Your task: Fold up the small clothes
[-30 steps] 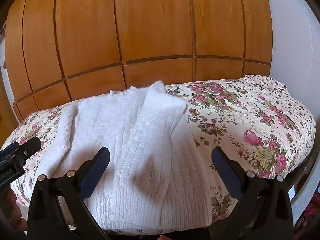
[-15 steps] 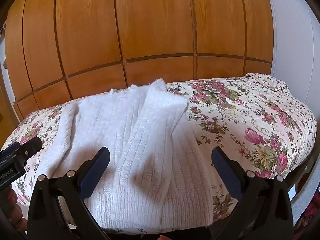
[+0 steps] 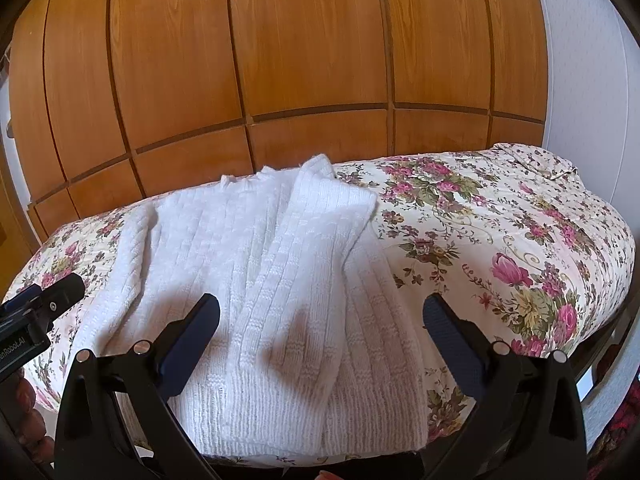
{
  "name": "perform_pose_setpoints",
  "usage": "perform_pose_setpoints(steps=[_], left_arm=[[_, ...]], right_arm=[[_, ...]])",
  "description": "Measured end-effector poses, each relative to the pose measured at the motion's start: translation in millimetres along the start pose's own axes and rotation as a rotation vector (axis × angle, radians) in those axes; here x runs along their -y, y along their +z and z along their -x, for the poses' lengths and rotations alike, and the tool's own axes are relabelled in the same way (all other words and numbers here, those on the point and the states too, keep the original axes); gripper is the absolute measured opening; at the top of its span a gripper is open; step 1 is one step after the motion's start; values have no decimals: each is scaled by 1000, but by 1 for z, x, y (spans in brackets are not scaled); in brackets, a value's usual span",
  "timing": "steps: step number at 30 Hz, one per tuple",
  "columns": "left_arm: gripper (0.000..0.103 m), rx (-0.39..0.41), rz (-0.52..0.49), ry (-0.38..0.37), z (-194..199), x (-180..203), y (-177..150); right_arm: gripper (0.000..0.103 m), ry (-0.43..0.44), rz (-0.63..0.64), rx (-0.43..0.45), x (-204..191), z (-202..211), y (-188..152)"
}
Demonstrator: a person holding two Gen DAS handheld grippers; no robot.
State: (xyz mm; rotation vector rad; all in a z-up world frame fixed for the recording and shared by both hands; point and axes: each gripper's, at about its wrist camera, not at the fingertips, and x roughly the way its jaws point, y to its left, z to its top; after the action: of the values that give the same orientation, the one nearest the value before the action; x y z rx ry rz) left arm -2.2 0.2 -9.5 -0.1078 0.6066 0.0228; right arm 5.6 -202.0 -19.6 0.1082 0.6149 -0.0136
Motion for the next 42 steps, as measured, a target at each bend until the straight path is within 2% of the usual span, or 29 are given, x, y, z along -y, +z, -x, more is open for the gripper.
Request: perform_pose_setpoints(steps=[42], left_arm=[[100,-35,16,-7,-5,-2,1]], right_arm=[[101,11,-2,-31,-3,-7,-5]])
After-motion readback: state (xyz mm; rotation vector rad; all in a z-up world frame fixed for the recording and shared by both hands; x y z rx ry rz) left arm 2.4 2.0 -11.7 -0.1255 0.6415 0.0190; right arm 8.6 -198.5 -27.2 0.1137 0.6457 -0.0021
